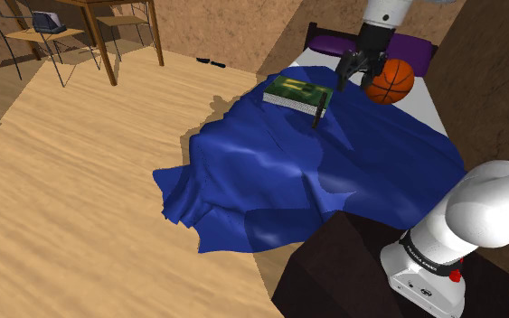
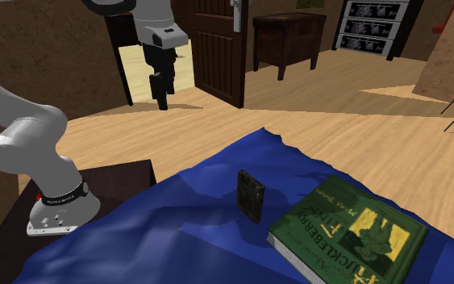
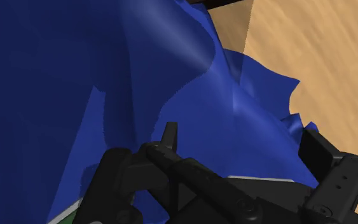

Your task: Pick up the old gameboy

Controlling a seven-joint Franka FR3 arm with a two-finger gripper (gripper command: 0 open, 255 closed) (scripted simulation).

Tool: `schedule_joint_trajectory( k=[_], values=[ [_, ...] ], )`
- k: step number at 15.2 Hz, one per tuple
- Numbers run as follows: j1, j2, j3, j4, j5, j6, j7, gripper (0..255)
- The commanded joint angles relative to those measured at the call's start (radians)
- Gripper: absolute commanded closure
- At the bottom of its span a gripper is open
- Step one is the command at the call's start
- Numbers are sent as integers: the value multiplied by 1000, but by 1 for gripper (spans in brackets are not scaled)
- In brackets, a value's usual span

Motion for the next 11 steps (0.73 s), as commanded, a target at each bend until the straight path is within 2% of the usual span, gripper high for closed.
schedule_joint_trajectory(
  k=[1,11],
  values=[
    [-15,61,-9,15,-10,47,12,0],
    [-80,370,-59,141,-44,236,81,0]
  ],
)
